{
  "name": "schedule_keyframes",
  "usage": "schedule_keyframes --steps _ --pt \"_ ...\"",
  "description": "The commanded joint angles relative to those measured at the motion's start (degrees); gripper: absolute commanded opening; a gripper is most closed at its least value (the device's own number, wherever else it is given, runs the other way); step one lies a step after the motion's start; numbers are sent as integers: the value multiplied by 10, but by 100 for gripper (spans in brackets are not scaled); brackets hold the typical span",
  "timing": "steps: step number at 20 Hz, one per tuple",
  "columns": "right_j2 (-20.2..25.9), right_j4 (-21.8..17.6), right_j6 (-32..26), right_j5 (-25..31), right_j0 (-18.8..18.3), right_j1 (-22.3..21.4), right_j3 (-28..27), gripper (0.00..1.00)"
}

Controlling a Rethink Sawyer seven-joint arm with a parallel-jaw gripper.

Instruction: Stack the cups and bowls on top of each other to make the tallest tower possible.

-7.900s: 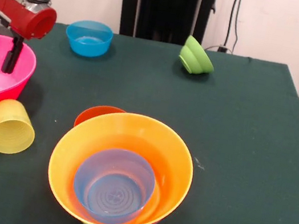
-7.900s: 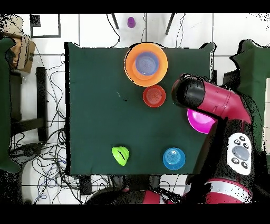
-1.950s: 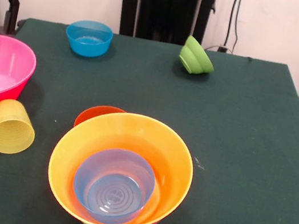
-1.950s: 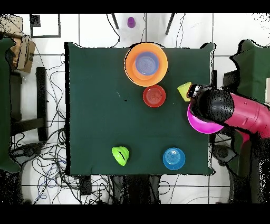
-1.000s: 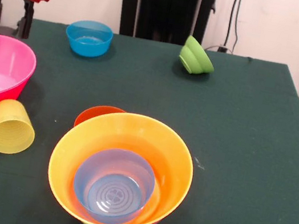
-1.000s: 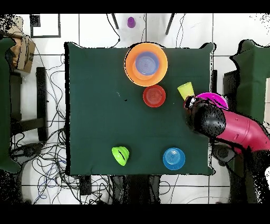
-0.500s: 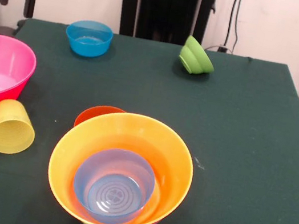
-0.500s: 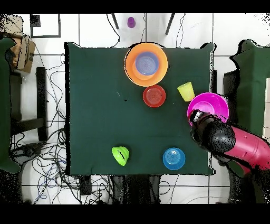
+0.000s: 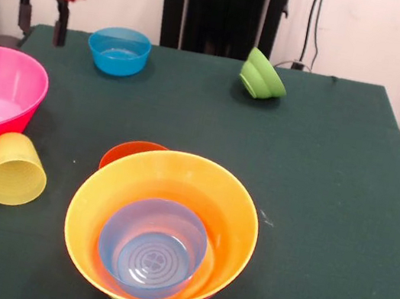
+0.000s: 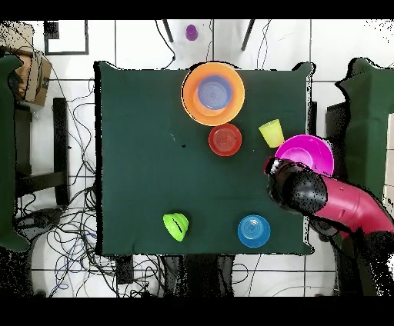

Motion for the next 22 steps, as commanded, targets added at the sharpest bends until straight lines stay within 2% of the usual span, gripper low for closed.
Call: schedule_keyframes --steps 1,4,6,8,10,11,12,17,22 --pt "33 -65 -36 1 47 98 -82 100" --pt "39 -67 -40 -3 47 117 -101 100" --pt "66 -56 -66 7 24 124 -99 100" --pt "123 -44 -141 48 -21 133 -95 100" --pt "186 -74 -280 105 -57 146 -108 100" --pt "206 -91 -331 126 -67 154 -116 100" --pt "219 -104 -355 132 -75 159 -120 100" --pt "243 -137 -376 143 -91 168 -131 100" --pt "245 -140 -355 144 -91 171 -140 100"
